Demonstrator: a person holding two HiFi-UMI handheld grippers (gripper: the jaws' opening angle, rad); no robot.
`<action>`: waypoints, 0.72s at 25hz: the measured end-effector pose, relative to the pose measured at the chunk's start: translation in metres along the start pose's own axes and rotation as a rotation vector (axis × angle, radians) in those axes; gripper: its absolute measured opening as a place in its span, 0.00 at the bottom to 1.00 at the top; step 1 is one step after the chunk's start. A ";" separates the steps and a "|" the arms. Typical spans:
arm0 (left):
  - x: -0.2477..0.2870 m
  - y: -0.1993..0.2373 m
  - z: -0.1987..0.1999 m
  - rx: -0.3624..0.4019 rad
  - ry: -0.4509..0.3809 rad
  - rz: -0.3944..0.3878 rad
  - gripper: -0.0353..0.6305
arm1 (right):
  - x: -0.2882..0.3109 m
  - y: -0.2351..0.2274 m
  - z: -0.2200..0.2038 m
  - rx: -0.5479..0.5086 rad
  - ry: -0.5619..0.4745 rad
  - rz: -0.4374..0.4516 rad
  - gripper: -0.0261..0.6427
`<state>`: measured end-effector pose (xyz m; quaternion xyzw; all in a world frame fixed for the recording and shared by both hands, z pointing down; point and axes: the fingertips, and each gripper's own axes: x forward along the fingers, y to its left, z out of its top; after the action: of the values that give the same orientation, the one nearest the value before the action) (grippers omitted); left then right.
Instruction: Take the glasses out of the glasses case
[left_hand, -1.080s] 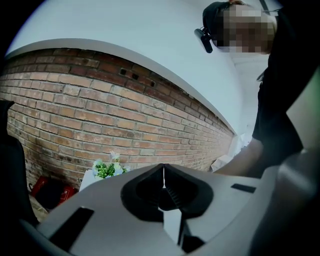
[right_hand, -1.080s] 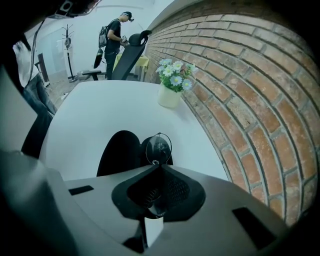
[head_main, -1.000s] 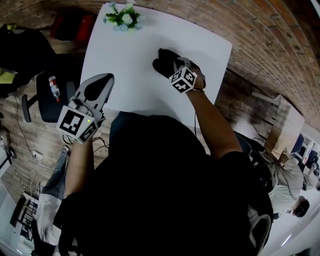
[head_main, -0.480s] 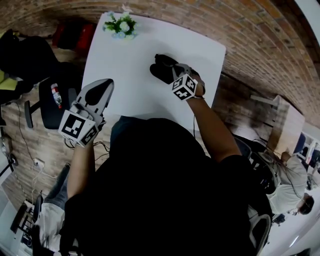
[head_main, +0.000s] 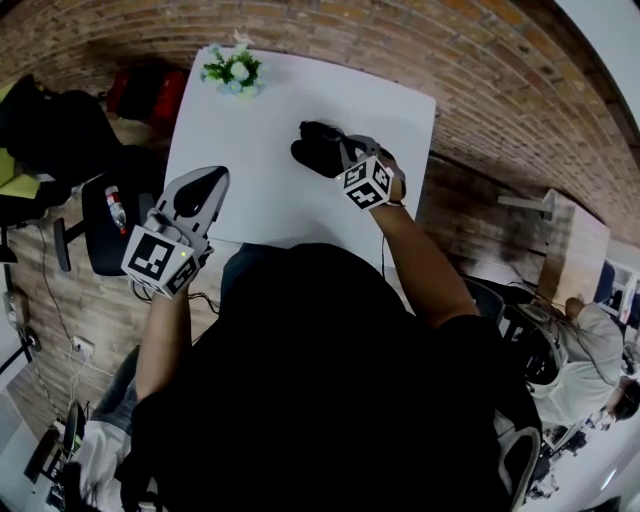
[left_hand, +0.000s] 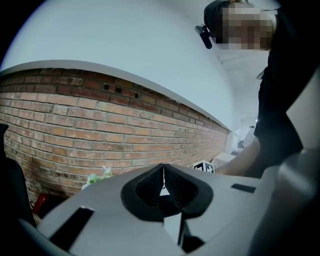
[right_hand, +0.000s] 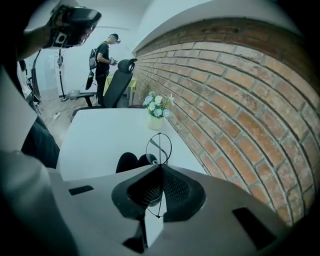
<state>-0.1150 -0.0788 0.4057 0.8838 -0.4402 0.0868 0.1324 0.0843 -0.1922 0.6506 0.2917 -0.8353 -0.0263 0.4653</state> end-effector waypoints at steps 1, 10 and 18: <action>0.000 -0.003 0.001 0.008 0.000 -0.006 0.07 | -0.004 -0.001 0.001 0.007 -0.007 -0.003 0.08; 0.000 -0.023 0.012 0.052 -0.015 -0.024 0.07 | -0.043 -0.009 0.012 0.075 -0.080 -0.024 0.08; 0.000 -0.037 0.018 0.063 -0.026 -0.047 0.07 | -0.075 -0.010 0.013 0.123 -0.126 -0.042 0.08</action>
<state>-0.0848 -0.0633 0.3829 0.8987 -0.4181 0.0858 0.1009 0.1080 -0.1648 0.5828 0.3348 -0.8567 -0.0030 0.3924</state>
